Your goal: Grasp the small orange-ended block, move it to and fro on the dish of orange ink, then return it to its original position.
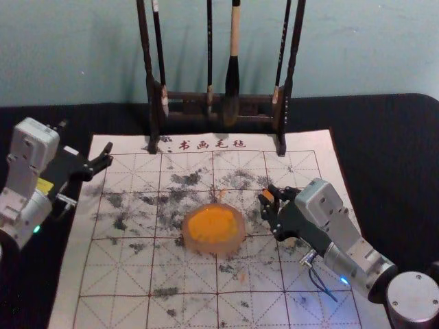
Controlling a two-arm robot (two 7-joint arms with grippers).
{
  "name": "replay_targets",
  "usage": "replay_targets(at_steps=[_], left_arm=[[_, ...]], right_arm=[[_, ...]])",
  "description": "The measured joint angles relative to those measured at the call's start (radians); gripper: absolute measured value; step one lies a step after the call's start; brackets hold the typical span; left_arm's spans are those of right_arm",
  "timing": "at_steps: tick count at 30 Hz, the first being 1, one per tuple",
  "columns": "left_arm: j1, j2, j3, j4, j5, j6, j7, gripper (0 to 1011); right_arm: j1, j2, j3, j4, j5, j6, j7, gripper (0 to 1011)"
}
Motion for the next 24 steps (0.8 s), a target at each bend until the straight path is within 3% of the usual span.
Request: replay_targets(at_steps=[5,24], left_arm=[[0.000,0.000,0.000,0.000,0.000,0.000,0.000,1001],[0.000,0.000,0.000,0.000,0.000,0.000,0.000,1001]], right_arm=[[0.000,0.000,0.000,0.000,0.000,0.000,0.000,130],[0.000,0.000,0.000,0.000,0.000,0.000,0.000,126]])
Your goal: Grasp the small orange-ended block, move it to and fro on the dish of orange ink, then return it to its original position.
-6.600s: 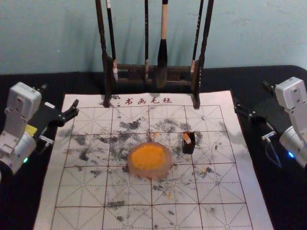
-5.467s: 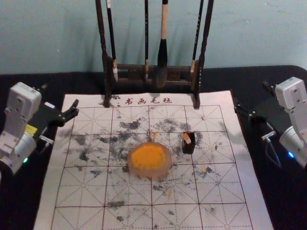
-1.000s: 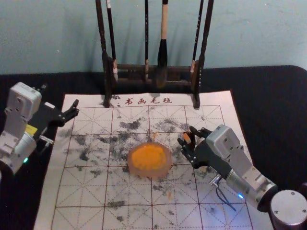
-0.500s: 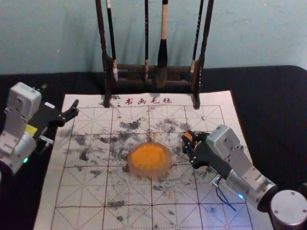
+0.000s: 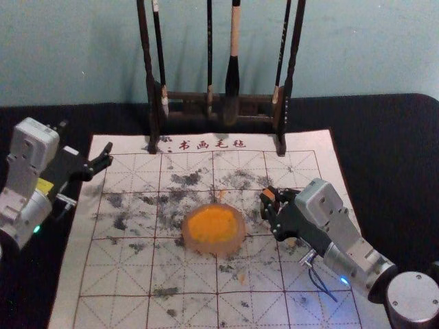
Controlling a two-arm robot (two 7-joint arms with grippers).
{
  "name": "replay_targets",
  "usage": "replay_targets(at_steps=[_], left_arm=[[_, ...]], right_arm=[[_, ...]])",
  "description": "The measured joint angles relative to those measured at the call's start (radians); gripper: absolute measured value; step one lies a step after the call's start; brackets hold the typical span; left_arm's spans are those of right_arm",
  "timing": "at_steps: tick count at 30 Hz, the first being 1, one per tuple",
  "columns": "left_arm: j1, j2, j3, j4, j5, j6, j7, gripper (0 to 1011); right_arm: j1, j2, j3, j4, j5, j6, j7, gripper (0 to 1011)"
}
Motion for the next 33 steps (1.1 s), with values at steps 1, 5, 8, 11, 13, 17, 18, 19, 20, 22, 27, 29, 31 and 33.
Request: replay_targets(at_steps=[1,5,8,11,13,17,18,19,20,22,27,29,31,33], left_arm=[[0.000,0.000,0.000,0.000,0.000,0.000,0.000,1001],[0.000,0.000,0.000,0.000,0.000,0.000,0.000,1001],[0.000,0.000,0.000,0.000,0.000,0.000,0.000,1001],[0.000,0.000,0.000,0.000,0.000,0.000,0.000,1001],[0.000,0.000,0.000,0.000,0.000,0.000,0.000,1001],[0.000,0.000,0.000,0.000,0.000,0.000,0.000,1001],[0.000,0.000,0.000,0.000,0.000,0.000,0.000,1001],[0.000,0.000,0.000,0.000,0.000,0.000,0.000,1001],[0.000,0.000,0.000,0.000,0.000,0.000,0.000,1001],[0.000,0.000,0.000,0.000,0.000,0.000,0.000,1001],[0.000,0.000,0.000,0.000,0.000,0.000,0.000,1001],[0.000,0.000,0.000,0.000,0.000,0.000,0.000,1001],[0.000,0.000,0.000,0.000,0.000,0.000,0.000,1001],[0.000,0.000,0.000,0.000,0.000,0.000,0.000,1001]], right_arm=[[-0.001,-0.001,0.003,-0.001,0.001,0.000,0.001,126],[-0.013,-0.007,0.030,-0.020,0.019,-0.003,0.008,126],[-0.024,-0.012,0.052,-0.040,0.035,-0.004,0.018,126],[-0.034,-0.015,0.074,-0.060,0.057,0.000,0.031,126],[-0.038,-0.017,0.084,-0.069,0.069,0.004,0.038,126],[-0.048,-0.024,0.114,-0.088,0.105,0.022,0.061,126],[-0.052,-0.027,0.126,-0.095,0.121,0.032,0.071,126],[-0.053,-0.029,0.132,-0.098,0.129,0.037,0.076,126],[-0.056,-0.033,0.145,-0.104,0.150,0.048,0.087,126],[-0.058,-0.038,0.158,-0.108,0.171,0.060,0.101,126],[-0.063,-0.056,0.202,-0.126,0.266,0.116,0.166,126],[-0.063,-0.061,0.212,-0.129,0.296,0.135,0.187,126],[-0.060,-0.065,0.220,-0.131,0.335,0.155,0.214,126],[-0.057,-0.066,0.220,-0.131,0.354,0.163,0.231,126]])
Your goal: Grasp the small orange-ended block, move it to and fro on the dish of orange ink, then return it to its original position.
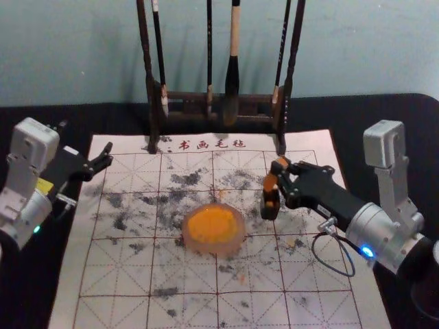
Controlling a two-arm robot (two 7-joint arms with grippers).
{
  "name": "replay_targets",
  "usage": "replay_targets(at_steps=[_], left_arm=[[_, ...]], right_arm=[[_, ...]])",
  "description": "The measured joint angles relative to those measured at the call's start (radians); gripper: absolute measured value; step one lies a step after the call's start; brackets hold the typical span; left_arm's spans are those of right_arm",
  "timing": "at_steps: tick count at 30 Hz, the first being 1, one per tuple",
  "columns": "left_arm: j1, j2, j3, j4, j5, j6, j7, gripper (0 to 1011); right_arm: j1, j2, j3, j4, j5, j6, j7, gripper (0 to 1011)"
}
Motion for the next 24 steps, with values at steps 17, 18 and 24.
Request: replay_targets(at_steps=[17,18,24], left_arm=[[0.000,0.000,0.000,0.000,0.000,0.000,0.000,1001],[0.000,0.000,0.000,0.000,0.000,0.000,0.000,1001],[0.000,0.000,0.000,0.000,0.000,0.000,0.000,1001]], right_arm=[[0.153,0.045,-0.165,0.115,0.005,-0.054,0.196,126],[0.159,0.045,-0.171,0.122,0.003,-0.058,0.201,125],[0.212,0.043,-0.216,0.175,-0.009,-0.077,0.234,126]])
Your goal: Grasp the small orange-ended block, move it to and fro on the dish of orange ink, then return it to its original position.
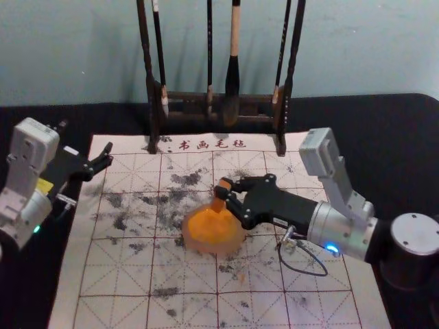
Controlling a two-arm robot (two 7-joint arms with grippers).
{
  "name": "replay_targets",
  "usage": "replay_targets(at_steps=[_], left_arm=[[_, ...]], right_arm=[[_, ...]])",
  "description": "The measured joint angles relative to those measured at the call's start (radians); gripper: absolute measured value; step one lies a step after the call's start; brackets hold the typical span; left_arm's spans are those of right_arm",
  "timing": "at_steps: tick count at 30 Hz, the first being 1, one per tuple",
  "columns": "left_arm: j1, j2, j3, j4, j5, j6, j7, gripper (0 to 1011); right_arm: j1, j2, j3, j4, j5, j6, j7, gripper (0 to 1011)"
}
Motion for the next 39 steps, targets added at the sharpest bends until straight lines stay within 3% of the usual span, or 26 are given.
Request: replay_targets(at_steps=[15,25,39], left_arm=[[0.000,0.000,0.000,0.000,0.000,0.000,0.000,1001],[0.000,0.000,0.000,0.000,0.000,0.000,0.000,1001],[0.000,0.000,0.000,0.000,0.000,0.000,0.000,1001]], right_arm=[[0.068,-0.003,-0.067,0.045,-0.057,0.038,-0.027,126],[0.086,-0.015,-0.075,0.057,-0.052,0.107,-0.041,126],[0.094,-0.030,-0.080,0.070,-0.035,0.141,-0.056,126]])
